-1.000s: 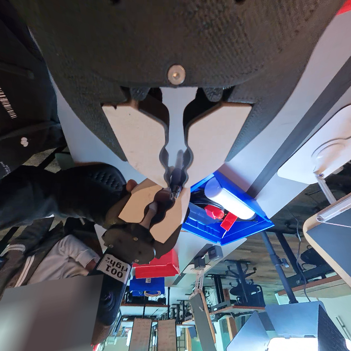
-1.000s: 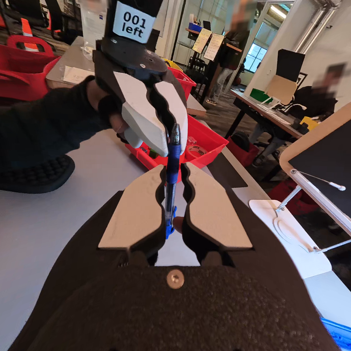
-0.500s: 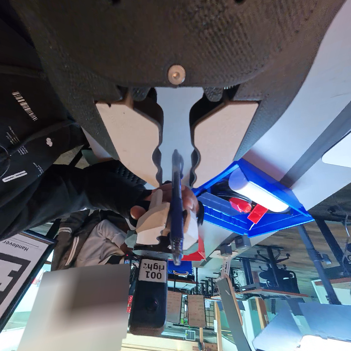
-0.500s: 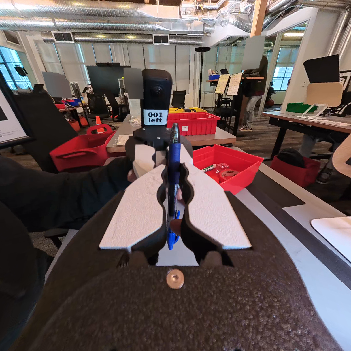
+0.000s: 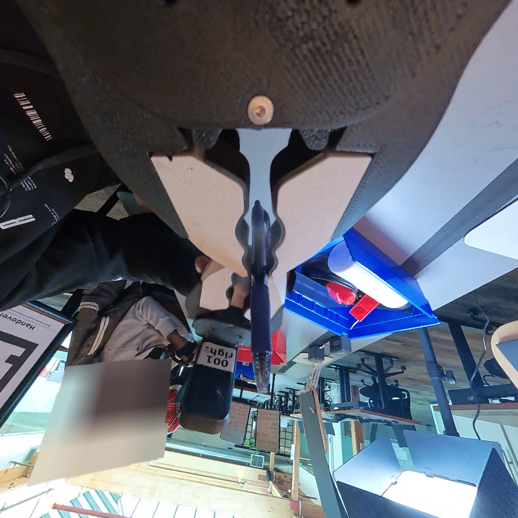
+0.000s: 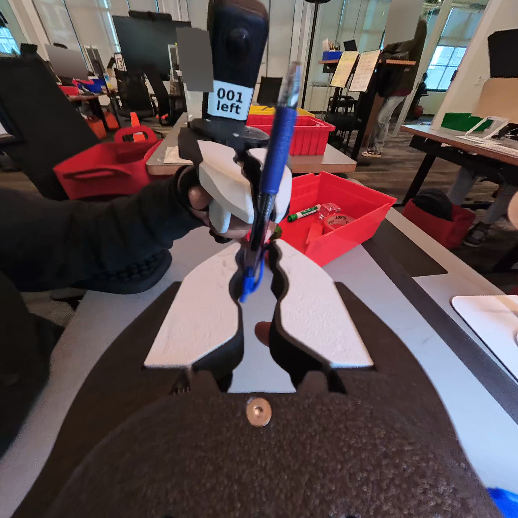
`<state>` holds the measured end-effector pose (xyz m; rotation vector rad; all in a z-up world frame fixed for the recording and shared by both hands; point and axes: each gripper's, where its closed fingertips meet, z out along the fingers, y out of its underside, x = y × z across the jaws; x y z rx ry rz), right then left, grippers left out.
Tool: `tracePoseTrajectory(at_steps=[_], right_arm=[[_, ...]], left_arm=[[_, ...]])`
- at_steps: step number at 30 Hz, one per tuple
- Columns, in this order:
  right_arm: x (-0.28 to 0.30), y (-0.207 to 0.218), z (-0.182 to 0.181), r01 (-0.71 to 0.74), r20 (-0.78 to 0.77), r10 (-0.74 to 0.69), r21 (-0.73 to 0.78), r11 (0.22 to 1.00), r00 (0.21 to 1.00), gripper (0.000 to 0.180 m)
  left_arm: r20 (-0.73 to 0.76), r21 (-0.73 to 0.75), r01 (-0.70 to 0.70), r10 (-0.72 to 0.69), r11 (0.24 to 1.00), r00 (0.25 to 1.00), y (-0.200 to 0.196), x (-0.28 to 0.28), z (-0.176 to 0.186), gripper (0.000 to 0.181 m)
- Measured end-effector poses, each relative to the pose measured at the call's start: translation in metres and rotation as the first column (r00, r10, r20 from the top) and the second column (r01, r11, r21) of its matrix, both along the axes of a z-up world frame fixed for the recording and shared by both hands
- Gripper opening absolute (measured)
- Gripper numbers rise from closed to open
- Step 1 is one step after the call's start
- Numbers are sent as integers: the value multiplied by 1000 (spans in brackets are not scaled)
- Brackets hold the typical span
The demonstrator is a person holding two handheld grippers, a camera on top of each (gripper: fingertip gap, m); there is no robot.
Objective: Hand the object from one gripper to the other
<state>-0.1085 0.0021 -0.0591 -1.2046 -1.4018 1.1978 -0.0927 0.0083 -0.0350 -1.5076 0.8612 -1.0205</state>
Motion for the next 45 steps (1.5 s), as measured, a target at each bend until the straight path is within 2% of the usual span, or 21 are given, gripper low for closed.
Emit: tracePoseTrajectory(at_steps=[3, 5, 6, 11, 14, 16, 17, 20, 24, 29, 33, 35, 37, 39, 42, 45], right_arm=[[-3, -1, 1, -8, -21, 8, -26, 1000, 1000, 15], [1, 2, 9, -2, -60, -1, -52, 999, 998, 14], [4, 4, 13, 0, -74, -5, -59, 998, 997, 14], [9, 3, 22, -12, -114, 2, -86, 996, 993, 14], [6, 2, 21, -7, -110, -1, -80, 997, 994, 14], [5, 4, 24, 14, -126, -25, -95, 995, 992, 17], [6, 5, 25, 10, -137, -24, -108, 994, 990, 27], [8, 7, 15, -16, -84, 7, -113, 993, 996, 35], [1, 8, -1, -24, -50, 18, -126, 992, 999, 29], [-4, 1, 7, -28, -107, 14, -131, 991, 994, 6], [2, 11, 12, 63, -74, -67, -51, 997, 995, 6], [10, 28, 13, 196, -28, -194, 56, 979, 981, 6], [21, 42, 20, 297, -14, -298, 160, 941, 954, 6], [34, 59, 25, 415, -14, -437, 343, 843, 899, 6], [44, 71, 20, 447, 15, -564, 592, 670, 826, 6], [37, 67, 1, 381, 110, -581, 654, 653, 806, 6]], left_arm=[[5, 19, -15, 15, 1000, 1000, 0, 0, 1, 10], [10, 39, -8, 7, 999, 1000, -2, -3, 3, 31], [-1, 41, 8, -8, 999, 1000, -3, -5, 2, 34], [-95, 1, 72, -72, 997, 993, -6, 5, -26, 31], [-127, 16, 60, -57, 998, 990, -3, 15, -32, 16], [-111, 10, 47, -46, 999, 993, -1, 15, -29, 16], [-86, 5, 38, -38, 999, 996, 0, 12, -25, 16], [-7, 6, 5, -4, 1000, 1000, 4, 1, -10, 16], [45, 6, 6, -6, 1000, 999, 2, -4, 0, 16], [52, 17, -4, 4, 1000, 999, 3, 1, 0, 16], [59, -12, -29, 30, 1000, 998, 7, -5, 0, 16], [-20, -38, -70, 70, 997, 997, 12, -15, -8, 32], [-146, -15, -121, 118, 993, 982, 14, -29, -17, 31], [-245, 90, -204, 221, 975, 944, 18, -42, -17, 23], [-317, 312, -306, 402, 900, 859, 23, -48, -3, 26], [-364, 518, -344, 565, 783, 740, 26, -39, 4, 35]])
